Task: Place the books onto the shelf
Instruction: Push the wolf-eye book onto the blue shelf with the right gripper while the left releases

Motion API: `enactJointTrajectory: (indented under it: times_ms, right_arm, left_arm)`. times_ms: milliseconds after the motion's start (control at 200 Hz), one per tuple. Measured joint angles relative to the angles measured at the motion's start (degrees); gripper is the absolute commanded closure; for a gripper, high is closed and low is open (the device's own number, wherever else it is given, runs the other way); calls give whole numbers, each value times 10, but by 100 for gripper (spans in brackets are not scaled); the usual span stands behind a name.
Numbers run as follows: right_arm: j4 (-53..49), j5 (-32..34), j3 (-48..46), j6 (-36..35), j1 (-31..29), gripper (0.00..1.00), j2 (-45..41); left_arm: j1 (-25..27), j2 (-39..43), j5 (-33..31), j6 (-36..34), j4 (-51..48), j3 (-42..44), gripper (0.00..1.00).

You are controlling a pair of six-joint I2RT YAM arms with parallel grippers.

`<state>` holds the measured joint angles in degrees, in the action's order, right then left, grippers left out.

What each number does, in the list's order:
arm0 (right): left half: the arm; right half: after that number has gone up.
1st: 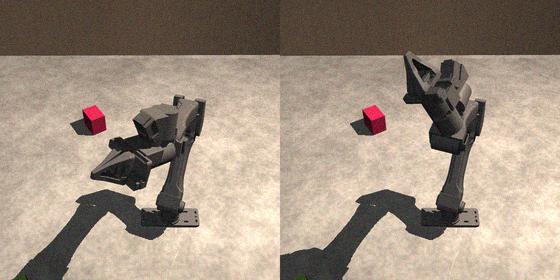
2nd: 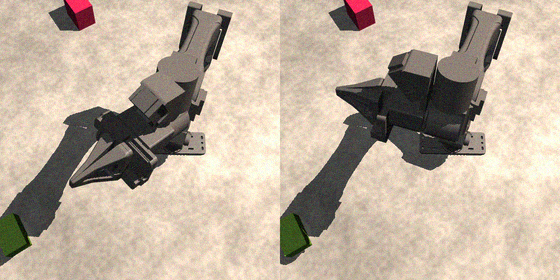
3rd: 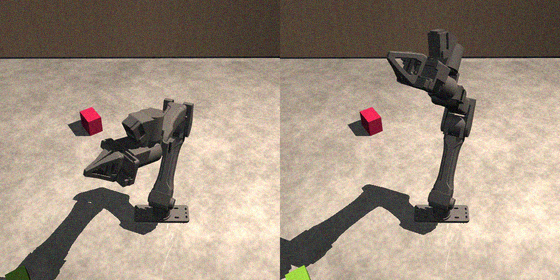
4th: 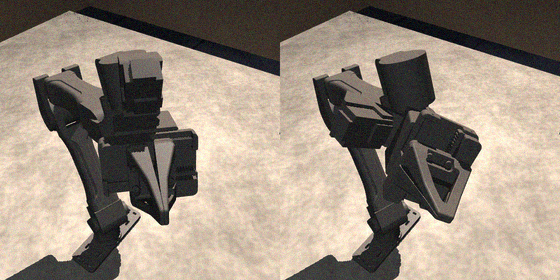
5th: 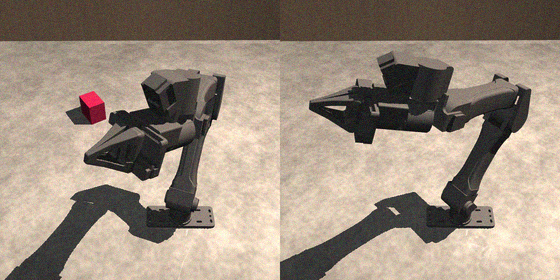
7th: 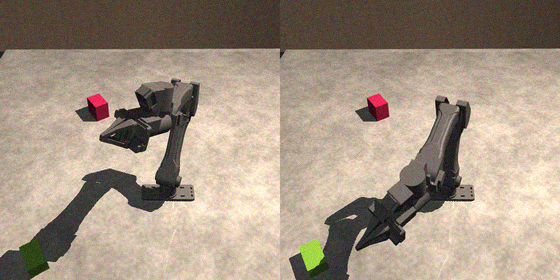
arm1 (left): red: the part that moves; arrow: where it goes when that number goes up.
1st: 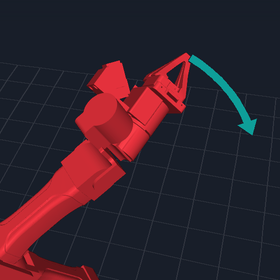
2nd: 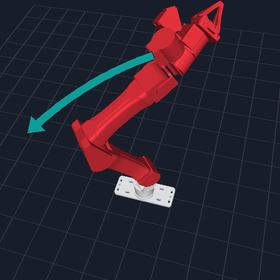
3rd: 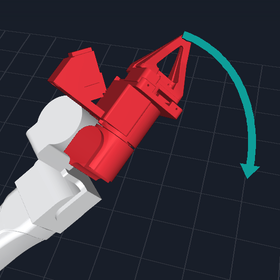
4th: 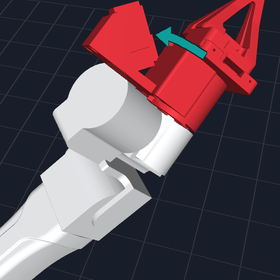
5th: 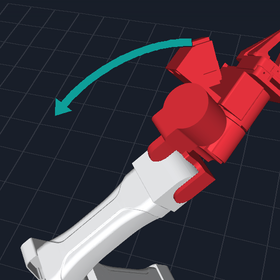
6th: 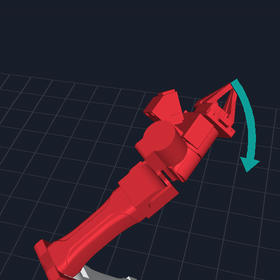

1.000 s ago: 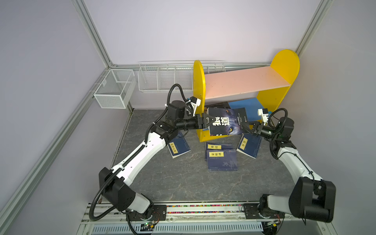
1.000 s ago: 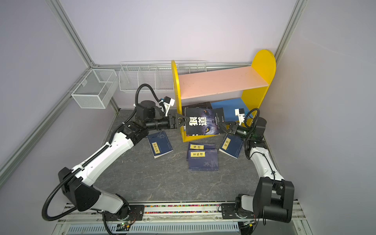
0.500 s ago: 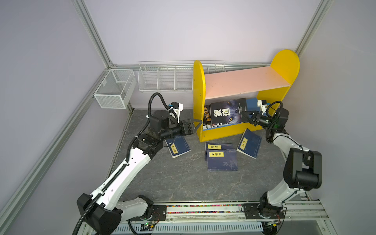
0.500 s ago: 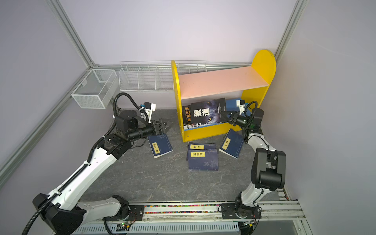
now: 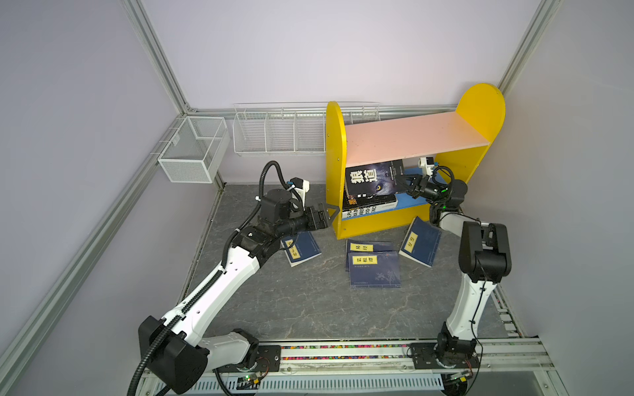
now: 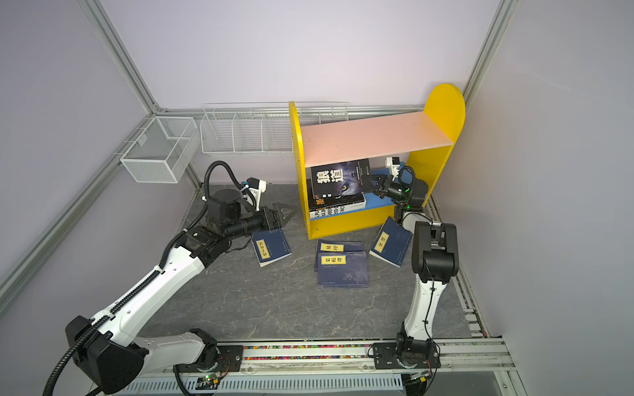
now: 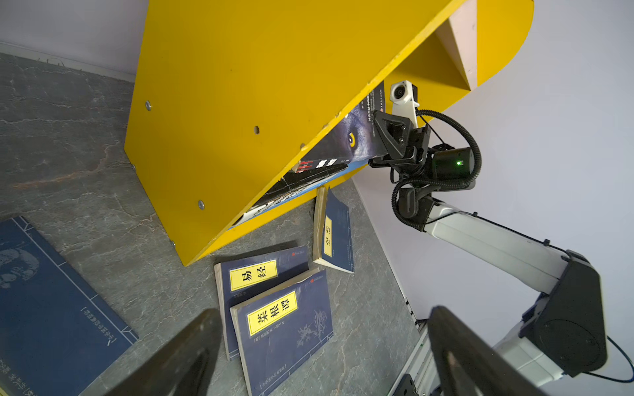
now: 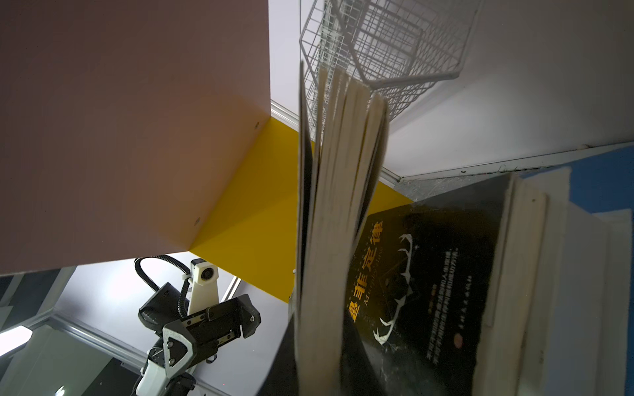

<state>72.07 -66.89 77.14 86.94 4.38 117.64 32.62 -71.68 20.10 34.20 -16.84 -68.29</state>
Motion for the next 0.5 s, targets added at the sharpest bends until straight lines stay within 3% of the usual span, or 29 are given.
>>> enactJointTrajectory:
  times_ms: [185,375,505]
  right_arm:
    - [-139,-23,0,-87,0,92,-20]
    - [-575,14,65,-393,-14,92,-71]
    - [-706,41,101,-491,-37,92,-90]
  left_arm:
    - [0,-5,-7,1,8,1,6]
    - [0,-11,-8,7,15,1,6]
    - [0,-11,-9,9,20,4,6]
